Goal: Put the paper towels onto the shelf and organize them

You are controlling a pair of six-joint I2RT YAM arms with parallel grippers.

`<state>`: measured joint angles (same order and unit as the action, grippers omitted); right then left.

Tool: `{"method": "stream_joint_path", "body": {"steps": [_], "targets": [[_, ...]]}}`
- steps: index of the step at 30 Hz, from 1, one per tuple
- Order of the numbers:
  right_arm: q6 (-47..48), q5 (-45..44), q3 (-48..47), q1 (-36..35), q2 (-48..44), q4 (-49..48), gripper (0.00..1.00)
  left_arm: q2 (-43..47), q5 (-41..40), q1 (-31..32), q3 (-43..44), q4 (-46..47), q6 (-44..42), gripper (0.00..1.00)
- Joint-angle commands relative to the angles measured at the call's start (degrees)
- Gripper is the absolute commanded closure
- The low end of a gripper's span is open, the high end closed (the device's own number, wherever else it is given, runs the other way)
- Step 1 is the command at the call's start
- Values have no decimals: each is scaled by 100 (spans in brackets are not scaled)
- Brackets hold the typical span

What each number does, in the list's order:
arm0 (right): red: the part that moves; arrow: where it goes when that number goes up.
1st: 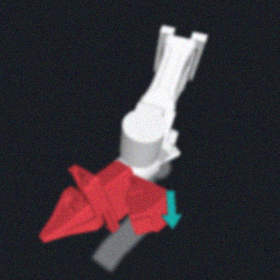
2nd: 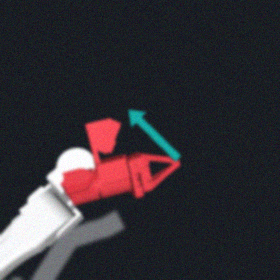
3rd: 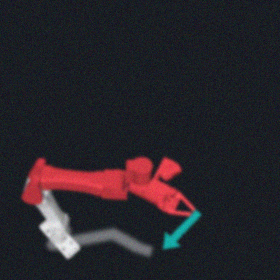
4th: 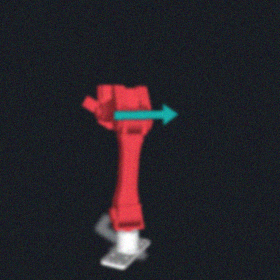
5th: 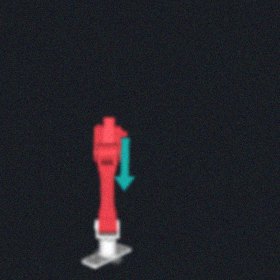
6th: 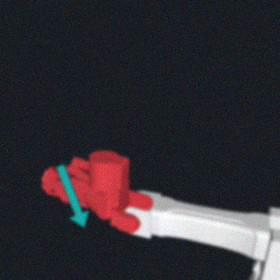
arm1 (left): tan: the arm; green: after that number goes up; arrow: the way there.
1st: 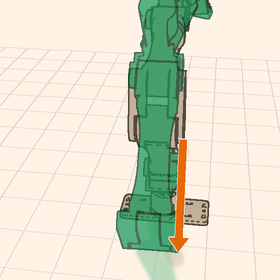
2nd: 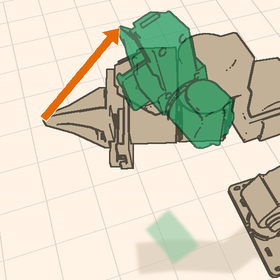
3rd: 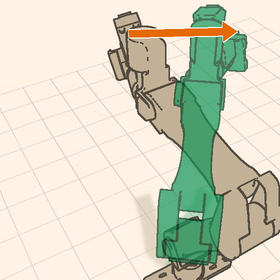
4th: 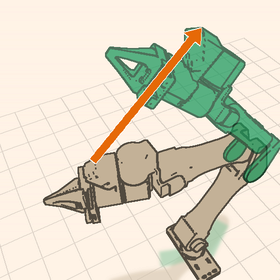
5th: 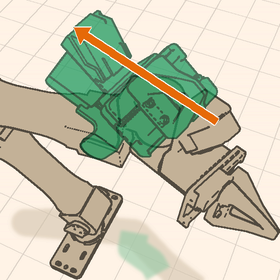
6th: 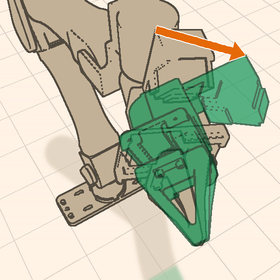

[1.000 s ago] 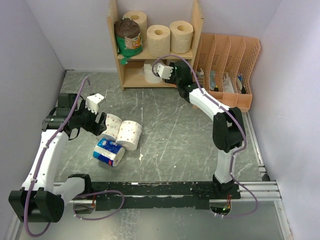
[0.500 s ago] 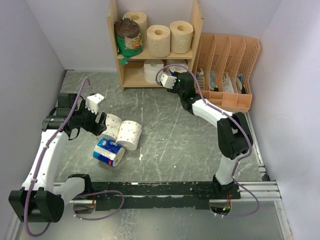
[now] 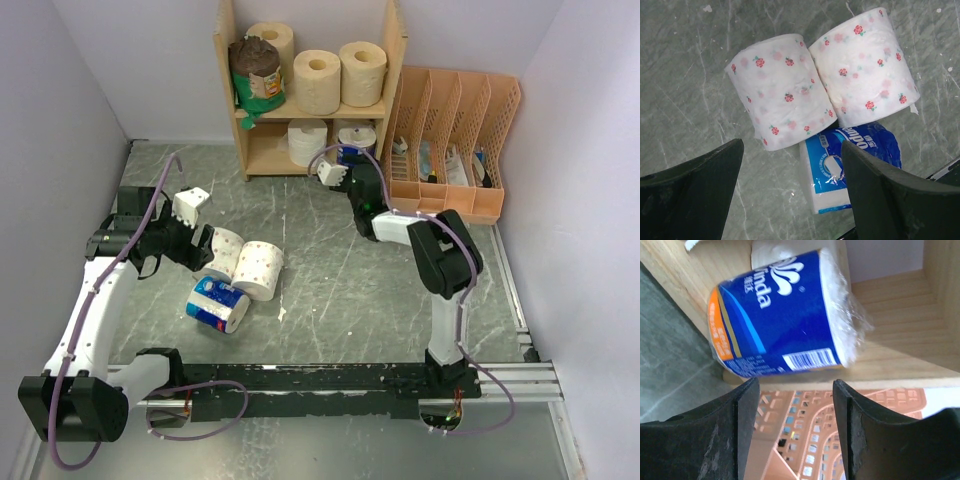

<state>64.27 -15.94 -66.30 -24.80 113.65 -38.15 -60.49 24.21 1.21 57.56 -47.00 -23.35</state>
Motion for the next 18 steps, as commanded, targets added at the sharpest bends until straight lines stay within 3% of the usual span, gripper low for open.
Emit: {"method": "stream_joint_path", "body": {"steps": [1,12,15,18], "targets": [[86,-155,-467,34,578,-874,40,-4,84,-42,18,83,-30,10],[511,-381,-1046,143,1545,-2499,36,-323,354,-31,221,-311,-475,10],[520,-520,-587,55,1195,-2860,33,-377,569,-32,292,-375,-497,9],[531,-671,272,-157,387,-3013,23,-443,869,-33,332,-440,-571,9]]}}
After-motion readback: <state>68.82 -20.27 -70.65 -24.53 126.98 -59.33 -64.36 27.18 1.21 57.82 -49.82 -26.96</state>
